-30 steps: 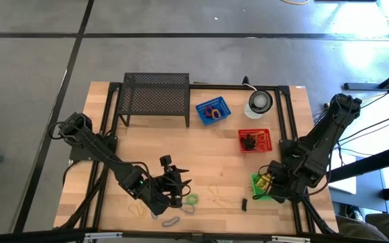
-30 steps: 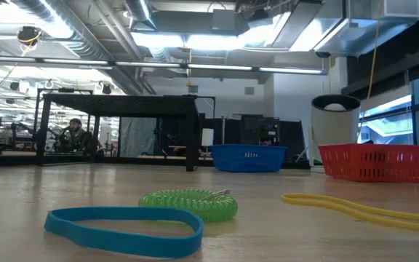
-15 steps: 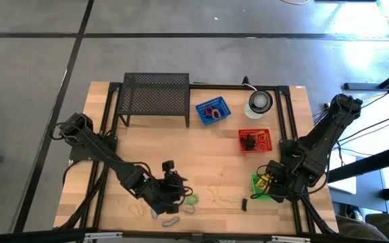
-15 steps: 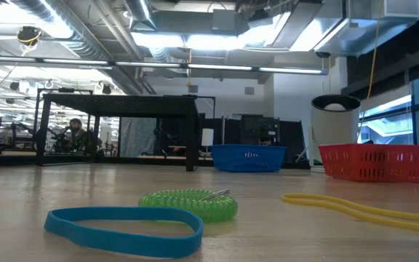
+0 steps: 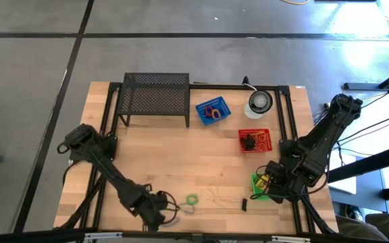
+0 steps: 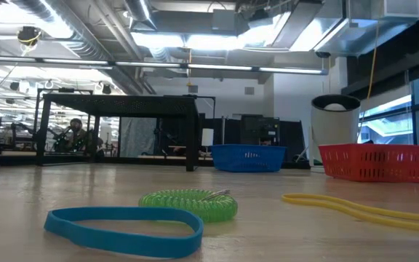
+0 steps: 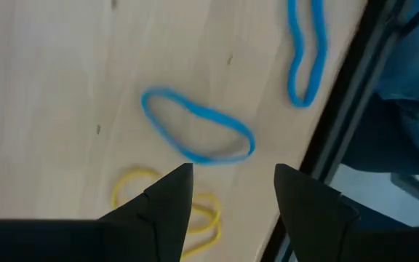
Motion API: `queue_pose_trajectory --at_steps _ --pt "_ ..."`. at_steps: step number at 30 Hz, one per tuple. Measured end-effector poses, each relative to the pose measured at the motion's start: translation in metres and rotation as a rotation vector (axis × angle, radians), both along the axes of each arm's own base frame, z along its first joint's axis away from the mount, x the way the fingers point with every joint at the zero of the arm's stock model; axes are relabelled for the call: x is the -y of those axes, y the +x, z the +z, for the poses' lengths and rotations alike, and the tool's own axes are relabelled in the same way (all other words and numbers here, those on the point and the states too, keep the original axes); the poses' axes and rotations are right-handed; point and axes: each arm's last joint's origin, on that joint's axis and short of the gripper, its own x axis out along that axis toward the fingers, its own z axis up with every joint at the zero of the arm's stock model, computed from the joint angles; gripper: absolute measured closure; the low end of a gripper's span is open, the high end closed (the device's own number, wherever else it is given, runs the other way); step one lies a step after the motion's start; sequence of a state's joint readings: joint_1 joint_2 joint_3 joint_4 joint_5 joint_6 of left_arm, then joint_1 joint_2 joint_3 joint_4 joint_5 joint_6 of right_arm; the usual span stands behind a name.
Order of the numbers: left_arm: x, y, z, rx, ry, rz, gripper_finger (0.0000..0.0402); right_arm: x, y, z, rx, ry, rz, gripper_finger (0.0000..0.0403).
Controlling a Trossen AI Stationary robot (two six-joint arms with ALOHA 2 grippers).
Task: Pick & Place Office Desk Supplies
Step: Put the yellow rubber band into the red bin
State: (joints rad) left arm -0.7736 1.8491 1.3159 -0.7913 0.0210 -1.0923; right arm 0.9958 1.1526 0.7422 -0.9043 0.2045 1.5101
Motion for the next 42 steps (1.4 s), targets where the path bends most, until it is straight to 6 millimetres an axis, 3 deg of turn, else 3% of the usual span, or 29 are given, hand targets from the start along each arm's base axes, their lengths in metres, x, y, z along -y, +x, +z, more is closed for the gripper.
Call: queue_pose_trajectory --at_steps 15,25,32,42 --pt "0.024 -0.035 -0.003 0.078 0.16 -0.003 0.0212 0.002 0.002 0.001 0.078 -0.071 0.041 0.0249" --pt "0.028 -0.04 -0.004 0.046 0.123 0.062 0.0212 0.003 0.004 0.001 0.143 -0.125 0.043 0.0249" --pt "0.024 -0.047 -0.026 0.011 0.084 0.138 0.0212 0.004 0.005 0.002 0.172 -0.153 0.052 0.0249" --pt "0.019 -0.044 -0.033 0.171 0.206 -0.01 0.0213 0.004 0.005 0.002 0.199 -0.18 0.063 0.0249"
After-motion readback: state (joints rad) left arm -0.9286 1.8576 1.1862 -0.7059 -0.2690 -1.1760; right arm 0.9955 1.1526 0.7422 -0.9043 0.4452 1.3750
